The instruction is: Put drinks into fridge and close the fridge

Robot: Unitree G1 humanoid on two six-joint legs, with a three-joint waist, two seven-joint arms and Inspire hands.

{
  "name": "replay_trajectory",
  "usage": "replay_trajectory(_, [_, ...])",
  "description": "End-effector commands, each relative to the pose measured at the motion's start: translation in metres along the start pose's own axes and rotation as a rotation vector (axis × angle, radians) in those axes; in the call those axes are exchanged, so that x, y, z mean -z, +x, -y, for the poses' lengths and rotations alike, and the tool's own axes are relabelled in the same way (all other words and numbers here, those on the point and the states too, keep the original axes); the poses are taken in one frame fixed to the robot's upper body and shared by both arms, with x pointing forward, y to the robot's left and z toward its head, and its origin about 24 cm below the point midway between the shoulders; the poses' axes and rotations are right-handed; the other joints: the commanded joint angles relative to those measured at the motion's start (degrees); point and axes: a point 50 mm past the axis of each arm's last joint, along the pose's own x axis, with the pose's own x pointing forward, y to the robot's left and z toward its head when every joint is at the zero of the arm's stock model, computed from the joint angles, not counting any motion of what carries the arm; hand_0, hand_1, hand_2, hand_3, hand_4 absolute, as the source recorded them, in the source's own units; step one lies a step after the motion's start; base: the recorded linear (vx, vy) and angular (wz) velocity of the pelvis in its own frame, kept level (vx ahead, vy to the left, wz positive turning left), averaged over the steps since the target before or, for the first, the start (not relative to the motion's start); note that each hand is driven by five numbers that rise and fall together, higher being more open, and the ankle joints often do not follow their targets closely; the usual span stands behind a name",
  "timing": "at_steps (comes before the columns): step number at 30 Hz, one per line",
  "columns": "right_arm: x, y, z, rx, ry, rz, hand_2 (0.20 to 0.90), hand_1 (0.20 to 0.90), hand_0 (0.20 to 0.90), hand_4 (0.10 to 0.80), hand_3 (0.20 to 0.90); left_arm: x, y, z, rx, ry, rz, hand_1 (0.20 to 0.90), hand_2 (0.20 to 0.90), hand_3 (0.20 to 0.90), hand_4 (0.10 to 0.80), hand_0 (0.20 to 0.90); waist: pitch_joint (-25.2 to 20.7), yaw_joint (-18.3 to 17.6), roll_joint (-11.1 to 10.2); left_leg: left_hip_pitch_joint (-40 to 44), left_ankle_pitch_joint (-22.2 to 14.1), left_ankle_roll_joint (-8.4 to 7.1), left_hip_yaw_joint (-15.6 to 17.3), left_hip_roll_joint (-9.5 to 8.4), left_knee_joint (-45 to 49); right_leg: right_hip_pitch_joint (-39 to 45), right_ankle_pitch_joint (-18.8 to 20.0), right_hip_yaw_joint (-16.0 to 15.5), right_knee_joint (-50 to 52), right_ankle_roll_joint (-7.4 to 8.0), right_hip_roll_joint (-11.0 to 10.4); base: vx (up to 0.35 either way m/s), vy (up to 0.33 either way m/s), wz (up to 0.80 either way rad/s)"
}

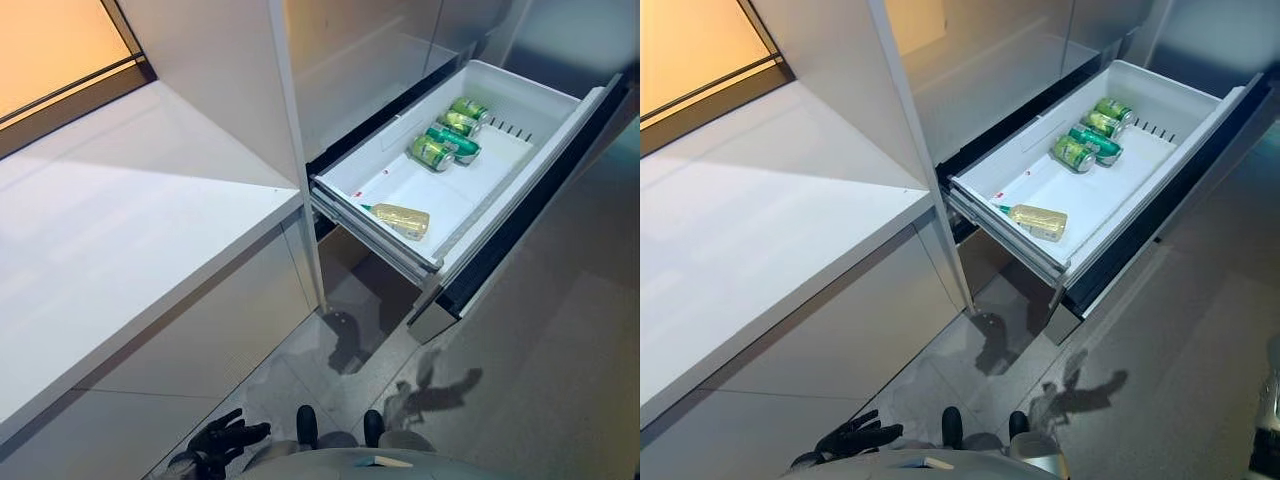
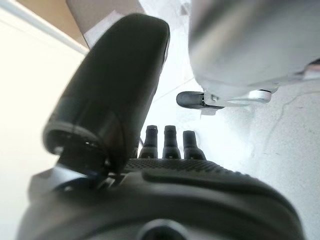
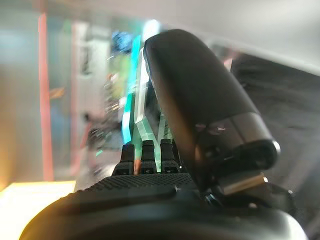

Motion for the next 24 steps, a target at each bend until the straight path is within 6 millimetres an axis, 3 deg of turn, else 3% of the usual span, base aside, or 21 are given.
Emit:
replay_trajectory(1, [0.007,0.003,0.003,-0.133,0.067,-0.088,0.9,0.9,0.9,0.8,0.9,-0.007,-0.005,-0.025,-0.081,0.055,0.037,0.9,0.9,0.9,0.8,0.9,-2.77,1.85,-1.56,2.04,-7.08,1.29,2.46,-1.24,1.71,-4.65,0.9,-0.02,5.11,3.71,-1.11,0.082,-0.061,-0.08])
replay_trajectory(3, [0.037,-0.011,0.009,-0.202,0.026,-0.219,0.9,0.9,0.9,0.8,0.9,-0.001,-0.007,-0.029,-0.093,0.056,0.028,0.9,0.9,0.9,0.8,0.9,-2.0,1.36,-1.6,2.12,-8.48,1.81,2.91,-1.22,4.11,-4.99,-0.68,-0.06,7.71,3.11,-1.05,0.083,-0.065,-0.07])
replay_trajectory(8, [0.059,-0.018,0.0,-0.328,-0.064,-0.333,0.9,0.9,0.9,0.8,0.9,0.0,-0.006,-0.032,-0.121,0.041,0.002,0.9,0.9,0.9,0.8,0.9,0.81,0.87,-1.29,0.7,-9.98,2.46,2.83,-1.78,9.85,-6.26,-2.3,-0.56,12.86,1.77,-1.17,0.111,-0.036,-0.04])
replay_trajectory(13, [0.051,-0.009,-0.022,-0.424,-0.118,-0.312,0.9,0.9,0.9,0.8,0.9,-0.018,-0.002,-0.029,-0.139,0.032,0.012,0.9,0.9,0.9,0.8,0.9,4.24,0.35,-0.28,-2.65,-10.99,2.69,1.87,-2.78,14.98,-9.63,-4.39,0.37,18.21,0.28,-0.72,0.028,0.008,-0.02])
replay_trajectory(16, [0.034,-0.003,-0.045,-0.469,-0.08,-0.268,0.9,0.9,0.9,0.8,0.9,-0.042,0.0,-0.029,-0.164,0.028,0.081,0.9,0.9,0.9,0.8,0.9,7.59,0.3,-0.28,-7.89,-12.23,3.23,2.01,-2.99,20.31,-14.69,-5.9,0.75,23.3,-1.02,-0.41,-0.162,-0.023,-0.05])
replay_trajectory(24, [0.009,-0.013,-0.094,-0.59,0.0,-0.197,0.9,0.9,0.9,0.8,0.9,-0.09,0.001,-0.024,-0.203,0.039,0.185,0.9,0.9,0.9,0.8,0.9,13.04,1.47,-1.4,-20.01,-14.55,3.8,1.92,-2.43,32.32,-24.05,-8.32,-0.75,33.04,-3.46,0.26,-0.176,-0.075,0.01])
